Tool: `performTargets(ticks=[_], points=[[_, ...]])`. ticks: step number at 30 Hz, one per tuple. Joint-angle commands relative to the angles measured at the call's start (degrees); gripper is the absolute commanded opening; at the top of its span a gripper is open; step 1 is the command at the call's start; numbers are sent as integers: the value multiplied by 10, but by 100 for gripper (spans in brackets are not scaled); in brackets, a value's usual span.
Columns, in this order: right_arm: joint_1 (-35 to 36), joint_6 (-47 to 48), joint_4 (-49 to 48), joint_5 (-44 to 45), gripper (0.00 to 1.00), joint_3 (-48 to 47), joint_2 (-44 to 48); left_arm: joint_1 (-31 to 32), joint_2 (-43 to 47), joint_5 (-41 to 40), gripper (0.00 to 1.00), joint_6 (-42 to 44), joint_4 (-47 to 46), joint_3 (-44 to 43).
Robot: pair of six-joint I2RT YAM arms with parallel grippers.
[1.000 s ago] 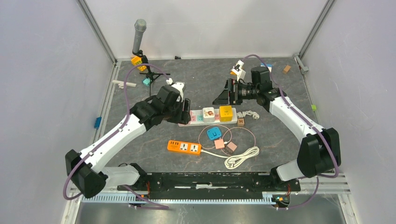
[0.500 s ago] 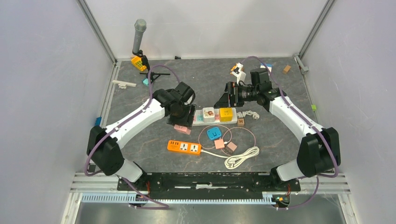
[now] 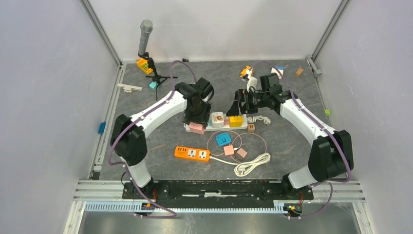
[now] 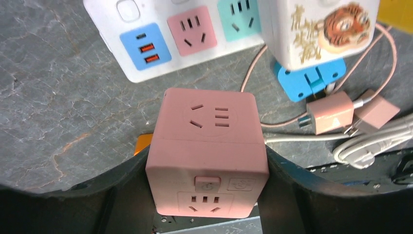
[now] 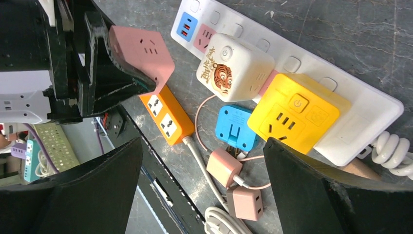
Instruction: Insert the plug
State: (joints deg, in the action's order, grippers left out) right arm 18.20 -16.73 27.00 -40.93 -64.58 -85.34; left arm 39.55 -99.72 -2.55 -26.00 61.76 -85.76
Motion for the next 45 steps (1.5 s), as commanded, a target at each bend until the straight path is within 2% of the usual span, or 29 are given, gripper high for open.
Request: performTargets(ticks=[1,4,17,29,45], points=[[-3,21,2,19,98,-11,0,-6,-31,-58,2,-54,25,-65],[-3,32,9,18,98,-9,-5,-15,-61,-87,2,-82,51,-107],[-3,49,19,14,98,0,-8,-74,-138,8,2,-121,53,-170],[-3,39,-20,-27,98,24,-21,-78,-150,42,2,-154,53,-163],[-3,34,-57,-44,98,63,-20,-75,-137,36,2,-184,46,-106]])
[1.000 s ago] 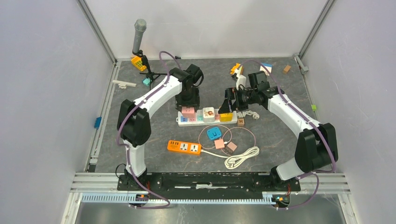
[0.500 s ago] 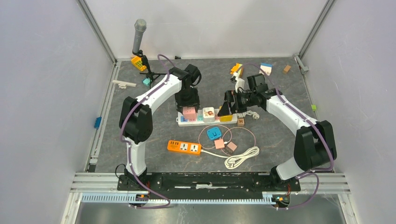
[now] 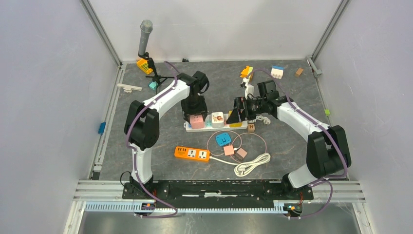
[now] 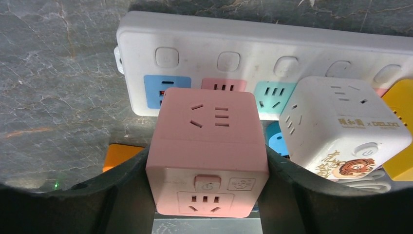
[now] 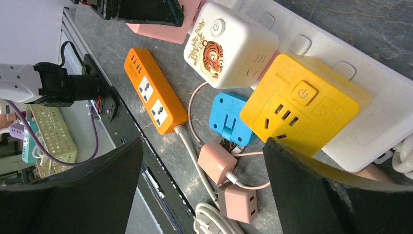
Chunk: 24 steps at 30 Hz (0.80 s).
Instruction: Insert the plug
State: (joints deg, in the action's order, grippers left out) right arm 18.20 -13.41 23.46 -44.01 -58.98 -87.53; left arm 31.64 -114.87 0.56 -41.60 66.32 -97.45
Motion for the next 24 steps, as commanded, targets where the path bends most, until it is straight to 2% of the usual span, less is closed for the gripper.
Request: performTargets(ticks=[1,16,24], points=[[-3,1,-23,-13,98,8,2,4,17,4,2,-29,-3,13],[-3,4,-25,-15,98,16,4,7,26,22,2,-30,-41,14],[-3,8,-24,-17,98,23,5,6,16,6,2,-29,-42,15]])
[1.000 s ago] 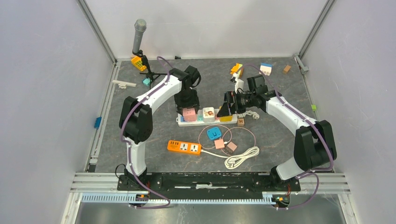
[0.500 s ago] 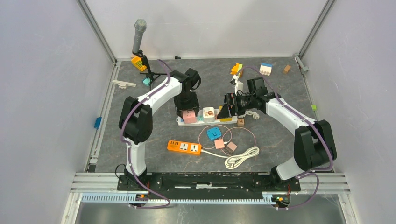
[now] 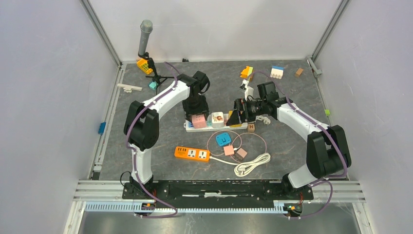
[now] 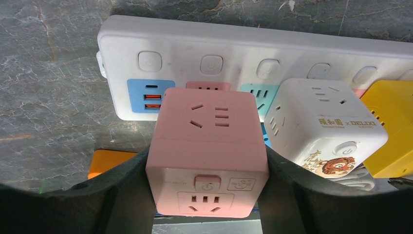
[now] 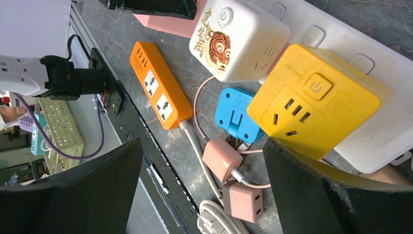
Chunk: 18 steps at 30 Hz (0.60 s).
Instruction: Insert the plug
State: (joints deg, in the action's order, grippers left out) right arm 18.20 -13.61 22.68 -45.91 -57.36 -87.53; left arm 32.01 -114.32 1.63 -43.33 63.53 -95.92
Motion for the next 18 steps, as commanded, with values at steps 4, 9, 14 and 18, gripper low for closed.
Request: performTargets(ticks=[4,9,14,18], points=[[-3,11,-16,1,98,8,5,3,5,-27,2,-10,-15,1],[-3,13,-16,1,98,11,5,2,-3,-22,2,17,-21,2],[-3,13,-17,0,98,12,5,3,-3,-24,2,39,-23,14],[-3,13,-18,0,98,12,3,5,-1,-27,2,39,-29,32]])
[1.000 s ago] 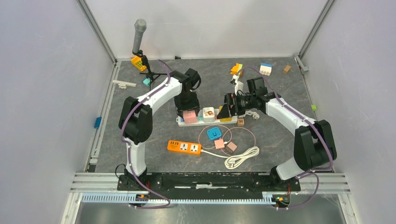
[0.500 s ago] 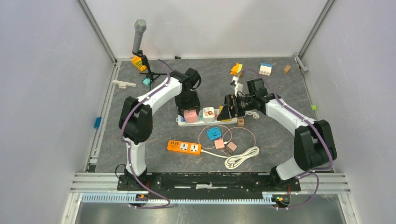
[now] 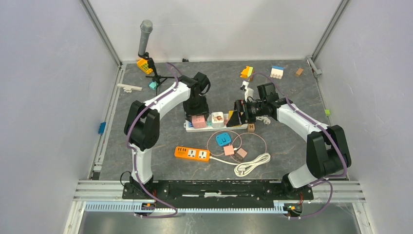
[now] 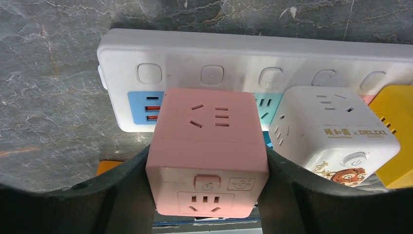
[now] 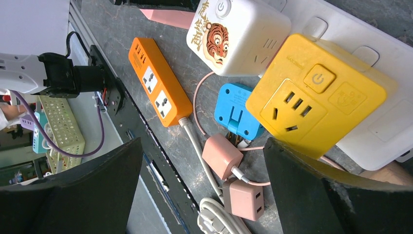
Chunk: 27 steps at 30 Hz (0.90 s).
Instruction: Insert the plug
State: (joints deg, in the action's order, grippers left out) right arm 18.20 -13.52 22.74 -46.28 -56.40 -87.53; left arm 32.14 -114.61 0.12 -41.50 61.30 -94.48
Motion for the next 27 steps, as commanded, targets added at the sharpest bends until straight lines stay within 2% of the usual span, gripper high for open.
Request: performTargets(ticks=[1,10,20,27], points=[[-3,12,-19,3,98,3,3,5,2,-12,2,20,-10,22],[-3,14,-18,2,98,5,3,34,-7,-63,2,9,-17,63],[-3,14,-15,3,98,4,4,41,-13,-59,2,-3,-54,122],[-3,15,-12,5,98,2,3,42,-40,-54,2,-3,-58,125]])
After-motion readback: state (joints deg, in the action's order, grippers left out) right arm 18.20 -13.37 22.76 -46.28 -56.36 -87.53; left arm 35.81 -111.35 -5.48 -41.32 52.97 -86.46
